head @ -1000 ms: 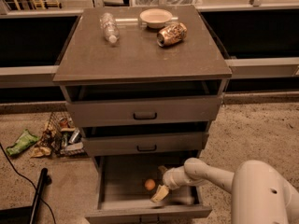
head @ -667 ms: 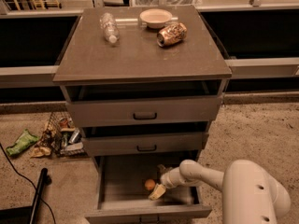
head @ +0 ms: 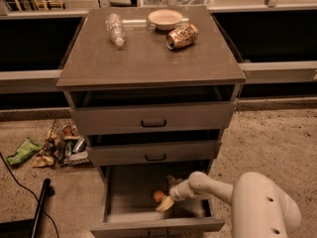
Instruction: Pick orange from bottom drawer and place on counter
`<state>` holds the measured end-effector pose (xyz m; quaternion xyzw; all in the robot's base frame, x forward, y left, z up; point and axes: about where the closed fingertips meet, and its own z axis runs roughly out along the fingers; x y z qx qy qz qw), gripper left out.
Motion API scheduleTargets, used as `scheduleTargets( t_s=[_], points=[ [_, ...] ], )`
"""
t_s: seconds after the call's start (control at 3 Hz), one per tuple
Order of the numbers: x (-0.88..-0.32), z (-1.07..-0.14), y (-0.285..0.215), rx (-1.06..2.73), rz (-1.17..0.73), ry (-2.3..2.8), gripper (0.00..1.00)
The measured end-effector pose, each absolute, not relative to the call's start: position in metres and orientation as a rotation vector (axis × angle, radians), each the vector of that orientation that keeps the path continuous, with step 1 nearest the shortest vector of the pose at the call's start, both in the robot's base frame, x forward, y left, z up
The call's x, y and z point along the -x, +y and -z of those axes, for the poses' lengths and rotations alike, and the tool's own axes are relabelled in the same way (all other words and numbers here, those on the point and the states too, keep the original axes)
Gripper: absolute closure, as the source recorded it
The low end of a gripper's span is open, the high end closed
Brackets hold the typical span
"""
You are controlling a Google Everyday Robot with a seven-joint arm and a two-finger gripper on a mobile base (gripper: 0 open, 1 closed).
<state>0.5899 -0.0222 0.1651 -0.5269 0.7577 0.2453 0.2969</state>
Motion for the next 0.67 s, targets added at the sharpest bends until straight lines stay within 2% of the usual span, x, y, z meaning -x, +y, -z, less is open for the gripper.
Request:
scheduleTargets(
  t_s=[0.67],
  points=[
    [-0.601, -0.138, -0.018, 1.394, -0.603, 1.949, 0.00]
  ],
)
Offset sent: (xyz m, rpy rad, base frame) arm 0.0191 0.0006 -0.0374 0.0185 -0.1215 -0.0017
